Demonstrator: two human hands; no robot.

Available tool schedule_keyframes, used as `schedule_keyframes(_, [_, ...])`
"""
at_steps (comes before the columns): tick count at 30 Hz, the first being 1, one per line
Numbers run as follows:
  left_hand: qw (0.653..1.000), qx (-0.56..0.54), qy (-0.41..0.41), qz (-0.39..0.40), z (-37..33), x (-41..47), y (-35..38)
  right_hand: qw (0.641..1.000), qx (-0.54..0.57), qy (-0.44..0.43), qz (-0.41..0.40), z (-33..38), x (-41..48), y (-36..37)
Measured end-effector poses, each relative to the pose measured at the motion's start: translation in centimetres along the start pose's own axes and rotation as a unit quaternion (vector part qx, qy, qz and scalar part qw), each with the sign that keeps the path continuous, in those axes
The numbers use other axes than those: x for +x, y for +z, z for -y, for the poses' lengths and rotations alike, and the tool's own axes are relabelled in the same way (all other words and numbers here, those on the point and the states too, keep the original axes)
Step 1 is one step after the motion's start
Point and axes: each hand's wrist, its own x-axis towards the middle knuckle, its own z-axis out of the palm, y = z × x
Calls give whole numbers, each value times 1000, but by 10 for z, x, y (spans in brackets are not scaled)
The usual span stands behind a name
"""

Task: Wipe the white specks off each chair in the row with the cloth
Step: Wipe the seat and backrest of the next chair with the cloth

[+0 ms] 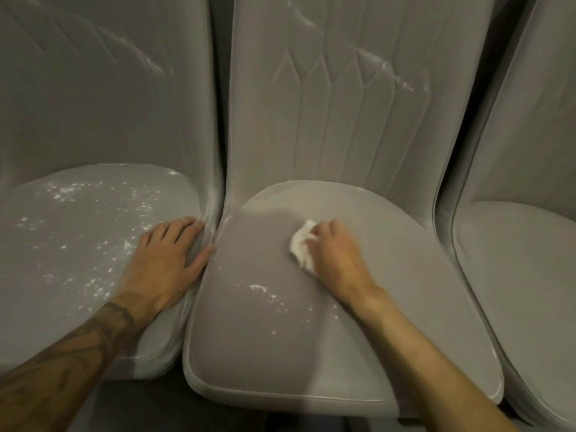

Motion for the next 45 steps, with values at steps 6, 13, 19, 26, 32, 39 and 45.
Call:
schedule_keyframes(6, [1000,4,3,4,2,0,1,997,4,71,-8,12,-8,4])
schedule_keyframes(13, [1000,10,-4,2,1,1,2,1000,3,12,17,-21,-34,-27])
schedule_keyframes(19, [1000,10,-10,9,2,3,4,992,-10,102,-69,20,-53,-14])
schedule_keyframes(26, [1000,14,-2,3,2,2,3,998,2,56,-9,7,-67,-28])
schedule_keyframes(32, [1000,14,-1,-1,2,2,3,991,23,123,-37,45,-89,-28])
schedule_keyframes(39, [1000,11,7,-16,2,1,4,996,27,89,-7,39,-91,-32])
schedule_keyframes(45, [1000,16,6,-15,2,1,4,997,22,67,-4,84,-91,-23])
